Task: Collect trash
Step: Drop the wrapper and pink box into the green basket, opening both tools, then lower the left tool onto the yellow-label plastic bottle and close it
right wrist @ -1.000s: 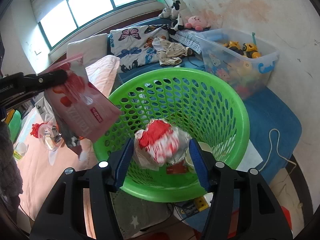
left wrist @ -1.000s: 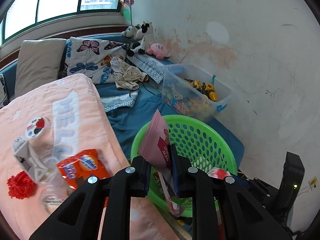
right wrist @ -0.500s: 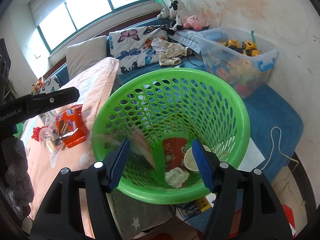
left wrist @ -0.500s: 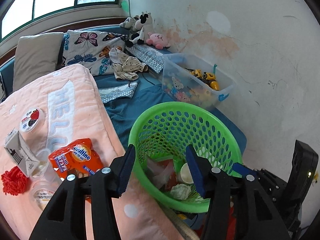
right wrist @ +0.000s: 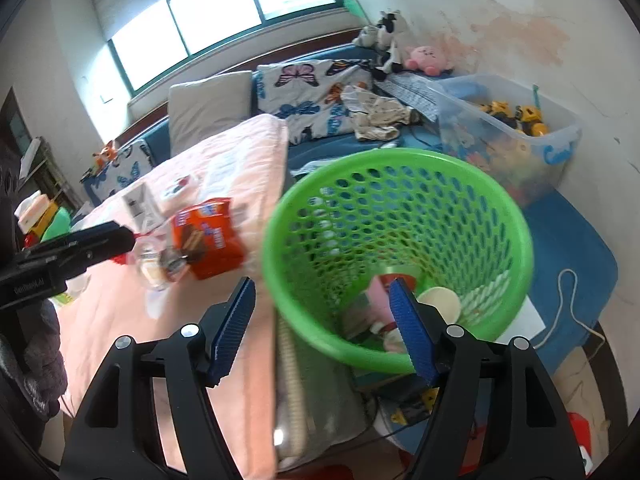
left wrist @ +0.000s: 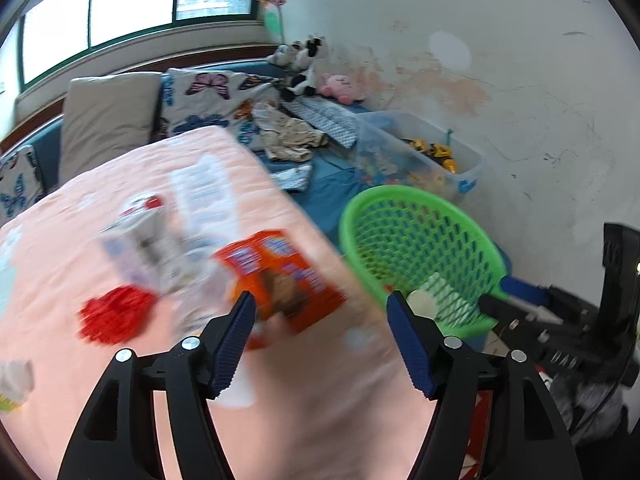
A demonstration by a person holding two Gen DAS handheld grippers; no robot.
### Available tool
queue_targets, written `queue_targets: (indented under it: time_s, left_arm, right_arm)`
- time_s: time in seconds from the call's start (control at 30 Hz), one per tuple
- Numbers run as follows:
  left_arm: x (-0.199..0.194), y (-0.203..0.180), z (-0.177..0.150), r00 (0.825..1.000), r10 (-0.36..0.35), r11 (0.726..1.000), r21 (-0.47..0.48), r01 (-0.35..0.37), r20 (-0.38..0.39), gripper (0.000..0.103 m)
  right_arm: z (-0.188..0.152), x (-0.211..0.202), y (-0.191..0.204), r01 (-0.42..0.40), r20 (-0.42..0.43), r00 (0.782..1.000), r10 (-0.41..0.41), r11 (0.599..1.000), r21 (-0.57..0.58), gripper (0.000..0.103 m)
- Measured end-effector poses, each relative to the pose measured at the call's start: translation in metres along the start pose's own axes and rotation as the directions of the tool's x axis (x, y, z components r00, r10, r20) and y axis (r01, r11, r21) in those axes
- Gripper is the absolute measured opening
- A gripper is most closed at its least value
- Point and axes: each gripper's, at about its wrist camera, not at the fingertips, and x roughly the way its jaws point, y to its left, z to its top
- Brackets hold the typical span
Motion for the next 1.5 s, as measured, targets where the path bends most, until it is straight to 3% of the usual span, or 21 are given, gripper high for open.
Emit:
queue_targets:
  time_s: [0.3, 0.77, 1.1, 1.5]
  left_arm:
    - [-0.055, 0.088, -0.048, 0.992, 0.127, 0.990, -0.066, -0.126, 0.012, 0.071]
    - [-0.106, 0.239, -0.107, 0.936, 0.344, 0.927, -0.132, -0.350, -0.070, 0.075]
    - [-0.114, 0.297, -0.114, 0.916, 0.388, 0.916, -0.064, -0.395, -0.101, 0.079]
    - [-0.101, 0.334, -0.119, 0.918, 0.368, 0.923, -0.064, -0.380, -0.147, 0.079]
  right_arm:
    - [-0.002, -0.003, 0.057, -0.063, -0.015, 0.998, 0.062, 0.996, -0.070, 0.071]
    - [-0.004, 0.008, 0.141, -0.089, -0.045, 0.996, 0.083, 0.984, -0.152, 0.072]
    - [-0.002, 0.011, 0.170, -0.058, -0.042, 0.998, 0.052, 0.987, -0.149, 0.072]
    - [-0.002, 0.020, 0.176, -0.024, -0.048, 0.999, 0.018, 0.993, -0.115, 0.073]
